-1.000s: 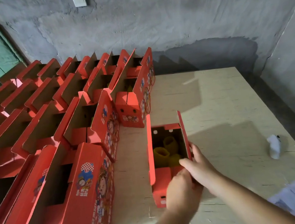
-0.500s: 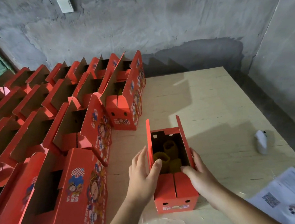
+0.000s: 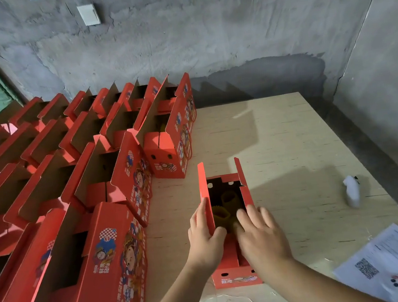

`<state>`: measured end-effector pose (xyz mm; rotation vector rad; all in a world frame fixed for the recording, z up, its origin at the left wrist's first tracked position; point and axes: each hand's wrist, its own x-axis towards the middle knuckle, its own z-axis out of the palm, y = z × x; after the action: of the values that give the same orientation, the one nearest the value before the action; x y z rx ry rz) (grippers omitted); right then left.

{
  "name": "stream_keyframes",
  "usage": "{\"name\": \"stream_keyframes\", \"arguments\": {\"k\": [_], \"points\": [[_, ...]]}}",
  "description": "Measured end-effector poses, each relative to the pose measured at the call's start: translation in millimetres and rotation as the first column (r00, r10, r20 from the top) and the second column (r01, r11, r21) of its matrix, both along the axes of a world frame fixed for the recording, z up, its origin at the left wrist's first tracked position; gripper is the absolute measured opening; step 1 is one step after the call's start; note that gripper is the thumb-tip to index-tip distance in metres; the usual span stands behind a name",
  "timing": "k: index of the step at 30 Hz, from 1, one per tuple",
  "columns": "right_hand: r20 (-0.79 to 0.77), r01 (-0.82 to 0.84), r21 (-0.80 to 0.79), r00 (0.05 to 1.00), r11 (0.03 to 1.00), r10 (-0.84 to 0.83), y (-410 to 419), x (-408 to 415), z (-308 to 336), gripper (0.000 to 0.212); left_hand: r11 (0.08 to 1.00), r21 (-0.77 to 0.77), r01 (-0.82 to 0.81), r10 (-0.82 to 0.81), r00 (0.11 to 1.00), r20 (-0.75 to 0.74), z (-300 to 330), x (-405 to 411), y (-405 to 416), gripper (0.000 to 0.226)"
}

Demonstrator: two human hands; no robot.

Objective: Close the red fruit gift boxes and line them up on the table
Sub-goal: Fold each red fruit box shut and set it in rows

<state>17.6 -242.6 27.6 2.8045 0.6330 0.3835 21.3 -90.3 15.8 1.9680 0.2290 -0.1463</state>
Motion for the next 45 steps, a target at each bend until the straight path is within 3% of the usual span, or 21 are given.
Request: {"name": "stream_keyframes", "arguments": {"k": [2,6,8,11,14,17,19,20,22,24,25,28,30,34,37,39,41,42,43,44,45], "points": [[-0.141,-0.046,-0.233,0.990,0.971,0.013,7.5,0.0,3.5,0.027,1.000,-0.008,0.002,-0.002,1.000,-0.014,1.6,-0.6,-0.8,0.083],[-0.164,-0.094,-0.589,0.986,0.802,-0.005,24.7,8.8,4.7,0.056,0.999,-0.020,-0.030,0.030,0.999,-0.014,7.5,-2.9,-1.8,0.081],[-0.173,-0.084,-0.526,0.985,0.846,-0.010,24.1,3.9,-2.0,0.059,0.996,-0.073,-0.043,0.042,0.999,-0.006,8.4,-4.0,1.8,0.076],[-0.082,0.002,-0.260,0.996,0.966,-0.025,4.4,-3.4,2.1,0.064,0.990,-0.142,-0.027,0.025,1.000,-0.014,4.3,-3.6,9.3,0.075],[-0.087,-0.100,-0.132,0.992,0.986,0.089,-1.8,-10.5,3.5,0.071,0.992,-0.123,-0.004,0.001,1.000,-0.019,5.2,1.3,11.1,0.077],[-0.200,-0.233,-0.198,0.960,0.952,0.194,-1.9,-27.7,-12.5,0.062,0.995,-0.090,0.033,-0.036,0.999,-0.026,8.6,10.9,16.1,0.078],[-0.379,-0.193,-0.294,0.923,0.936,0.072,4.4,-36.7,-24.7,0.066,0.999,-0.015,0.029,-0.029,1.000,0.006,11.3,19.7,20.8,0.078],[-0.440,-0.150,-0.301,0.898,0.942,0.003,9.4,-40.4,-25.6,0.067,0.993,0.113,0.023,-0.029,0.998,0.056,13.6,25.4,21.5,0.079],[-0.485,-0.012,-0.252,0.867,0.968,-0.116,20.0,-43.5,-27.3,0.076,0.839,0.539,0.073,-0.213,0.956,0.202,20.5,40.3,14.8,0.083],[-0.506,0.122,-0.185,0.839,0.975,-0.201,30.3,-40.6,-16.0,0.083,0.551,0.815,0.178,-0.476,0.869,0.132,29.6,59.9,-6.1,0.088],[-0.518,0.134,-0.151,0.833,0.979,-0.194,31.7,-39.6,-12.3,0.080,0.434,0.871,0.230,-0.525,0.850,0.037,34.0,70.4,-18.8,0.090],[-0.604,0.121,-0.009,0.790,0.993,-0.102,26.1,-36.1,-18.4,0.071,0.212,0.896,0.391,-0.416,0.865,-0.280,40.0,101.5,-46.3,0.092],[-0.604,0.123,0.049,0.794,0.991,-0.068,18.7,-32.2,-17.7,0.076,0.134,0.866,0.481,-0.348,0.841,-0.414,36.1,112.5,-53.6,0.095],[-0.660,0.139,0.079,0.750,0.987,-0.053,9.4,-32.7,4.3,0.084,0.155,0.781,0.604,-0.284,0.785,-0.551,19.9,119.1,-57.1,0.091],[-0.724,0.144,0.158,0.690,0.977,0.015,8.9,-36.0,26.8,0.064,0.113,0.772,0.626,-0.274,0.766,-0.581,11.0,120.2,-57.6,0.093],[-0.653,0.174,0.449,0.733,0.877,0.189,3.8,-38.9,48.1,0.044,0.019,0.771,0.637,-0.280,0.744,-0.607,6.1,122.1,-57.7,0.090],[-0.440,0.239,0.764,0.872,0.600,0.213,-7.6,-29.2,69.7,0.035,-0.165,0.791,0.589,-0.311,0.730,-0.609,4.5,124.0,-57.6,0.083],[-0.264,0.162,0.857,0.953,0.489,0.147,-17.0,-19.3,69.3,0.024,-0.262,0.790,0.555,-0.329,0.718,-0.613,5.6,125.1,-56.8,0.077],[-0.140,0.108,0.880,0.990,0.462,0.035,-24.4,-8.1,62.0,0.028,-0.332,0.783,0.526,-0.340,0.707,-0.620,8.4,125.2,-55.6,0.071],[-0.150,0.149,0.868,0.988,0.473,-0.035,-29.2,3.3,50.0,0.043,-0.383,0.778,0.498,-0.356,0.698,-0.621,11.8,125.8,-54.2,0.063],[-0.274,0.262,0.830,0.961,0.492,-0.048,-29.4,12.9,35.0,0.058,-0.410,0.786,0.463,-0.381,0.696,-0.609,15.7,126.7,-52.0,0.056]]}}
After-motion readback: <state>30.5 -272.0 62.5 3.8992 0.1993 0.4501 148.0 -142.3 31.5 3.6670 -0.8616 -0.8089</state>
